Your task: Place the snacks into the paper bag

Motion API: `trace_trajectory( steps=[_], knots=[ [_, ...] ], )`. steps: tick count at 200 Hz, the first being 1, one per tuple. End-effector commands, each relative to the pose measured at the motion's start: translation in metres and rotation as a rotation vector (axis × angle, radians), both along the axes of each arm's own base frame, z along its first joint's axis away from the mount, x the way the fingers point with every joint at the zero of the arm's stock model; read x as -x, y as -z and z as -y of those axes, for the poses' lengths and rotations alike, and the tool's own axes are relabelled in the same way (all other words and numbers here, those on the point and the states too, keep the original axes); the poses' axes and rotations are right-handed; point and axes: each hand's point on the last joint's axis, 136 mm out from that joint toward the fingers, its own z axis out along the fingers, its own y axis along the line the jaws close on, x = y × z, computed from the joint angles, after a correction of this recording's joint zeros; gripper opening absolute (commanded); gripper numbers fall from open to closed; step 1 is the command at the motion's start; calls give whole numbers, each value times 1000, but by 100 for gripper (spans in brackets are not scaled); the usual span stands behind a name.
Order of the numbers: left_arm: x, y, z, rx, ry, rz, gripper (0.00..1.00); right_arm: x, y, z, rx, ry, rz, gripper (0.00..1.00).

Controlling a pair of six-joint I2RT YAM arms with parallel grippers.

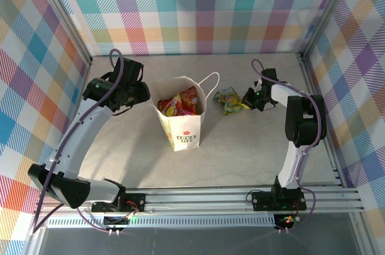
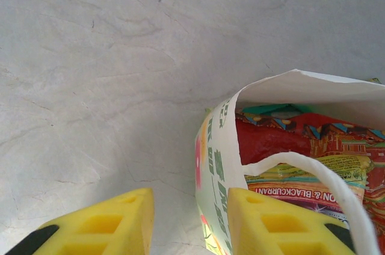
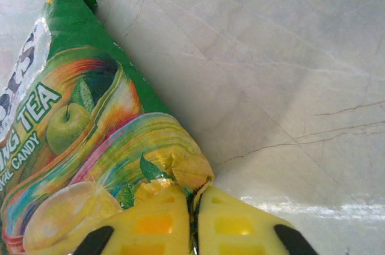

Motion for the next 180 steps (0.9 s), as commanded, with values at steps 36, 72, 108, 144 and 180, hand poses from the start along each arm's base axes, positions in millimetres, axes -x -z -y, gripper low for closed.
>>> trace_trajectory(
  steps=[36,72,108,144,180],
  knots=[
    [7,-4,-6,14,-20,5,37,23,-8,22,150,-10,-39,0],
    [11,-6,-8,18,-23,13,37,31,-19,27,179,-21,-24,0],
    [10,-8,-5,27,-14,16,38,38,-34,27,180,-28,3,0],
    [10,-11,-3,37,-6,19,38,48,-58,27,199,-42,46,0],
    [11,-13,0,53,9,22,38,58,-85,19,224,-67,102,0]
  ],
)
